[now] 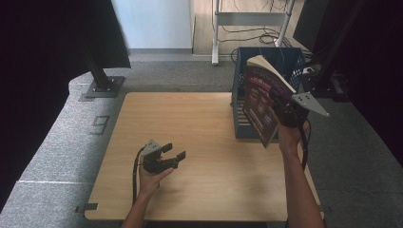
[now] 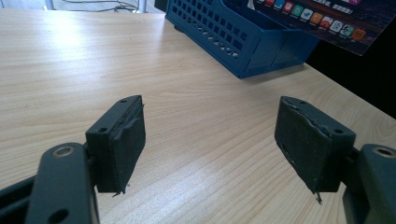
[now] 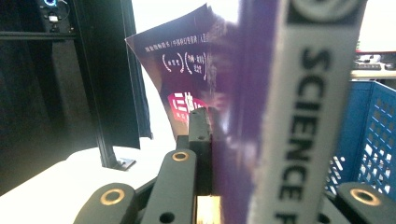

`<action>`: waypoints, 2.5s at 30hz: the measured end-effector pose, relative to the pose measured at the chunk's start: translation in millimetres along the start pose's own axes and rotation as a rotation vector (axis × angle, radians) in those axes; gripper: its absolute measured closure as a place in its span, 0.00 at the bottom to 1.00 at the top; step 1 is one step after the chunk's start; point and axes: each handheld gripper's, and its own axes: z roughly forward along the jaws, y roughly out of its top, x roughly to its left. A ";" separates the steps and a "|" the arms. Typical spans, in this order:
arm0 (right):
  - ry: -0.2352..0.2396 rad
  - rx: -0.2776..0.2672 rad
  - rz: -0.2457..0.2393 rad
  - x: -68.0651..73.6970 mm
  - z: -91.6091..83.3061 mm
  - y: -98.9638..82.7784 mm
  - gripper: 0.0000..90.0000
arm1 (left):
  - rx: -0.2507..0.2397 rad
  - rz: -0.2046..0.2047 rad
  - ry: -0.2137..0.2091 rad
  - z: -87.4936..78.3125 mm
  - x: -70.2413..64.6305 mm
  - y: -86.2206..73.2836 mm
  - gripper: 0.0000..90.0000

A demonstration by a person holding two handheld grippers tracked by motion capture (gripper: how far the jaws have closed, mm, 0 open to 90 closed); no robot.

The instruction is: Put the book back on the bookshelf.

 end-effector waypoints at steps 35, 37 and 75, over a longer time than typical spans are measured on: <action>-0.038 0.033 -0.012 3.4 48.4 5.2 0.91 | -0.027 -0.026 -0.007 -6.8 4.2 4.3 0.27; -0.040 0.031 -0.014 4.3 51.2 5.8 0.91 | -0.030 -0.027 -0.006 -7.8 5.2 4.6 0.27; -0.127 0.035 -0.012 0.5 91.6 2.5 0.91 | -0.052 -0.041 -0.005 -14.6 11.0 7.1 0.27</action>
